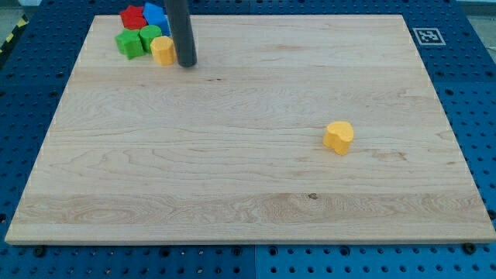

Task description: Push the yellow heart to the group of blocks

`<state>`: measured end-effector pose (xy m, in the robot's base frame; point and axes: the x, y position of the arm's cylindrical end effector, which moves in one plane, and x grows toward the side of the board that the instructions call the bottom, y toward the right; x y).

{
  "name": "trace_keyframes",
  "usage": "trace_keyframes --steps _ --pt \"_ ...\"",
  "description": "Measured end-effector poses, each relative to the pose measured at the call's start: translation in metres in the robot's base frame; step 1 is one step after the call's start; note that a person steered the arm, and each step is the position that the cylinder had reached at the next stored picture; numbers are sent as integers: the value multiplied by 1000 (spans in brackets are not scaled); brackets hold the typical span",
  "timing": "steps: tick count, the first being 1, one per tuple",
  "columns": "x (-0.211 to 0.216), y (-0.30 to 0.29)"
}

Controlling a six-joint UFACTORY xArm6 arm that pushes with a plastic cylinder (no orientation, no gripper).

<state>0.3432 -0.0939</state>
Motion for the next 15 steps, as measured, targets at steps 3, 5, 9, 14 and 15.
trace_keyframes --steps 3,5,9,14,15 --pt "222 197" --pt "207 304" --pt "110 173" --pt "25 155" --pt "6 131"
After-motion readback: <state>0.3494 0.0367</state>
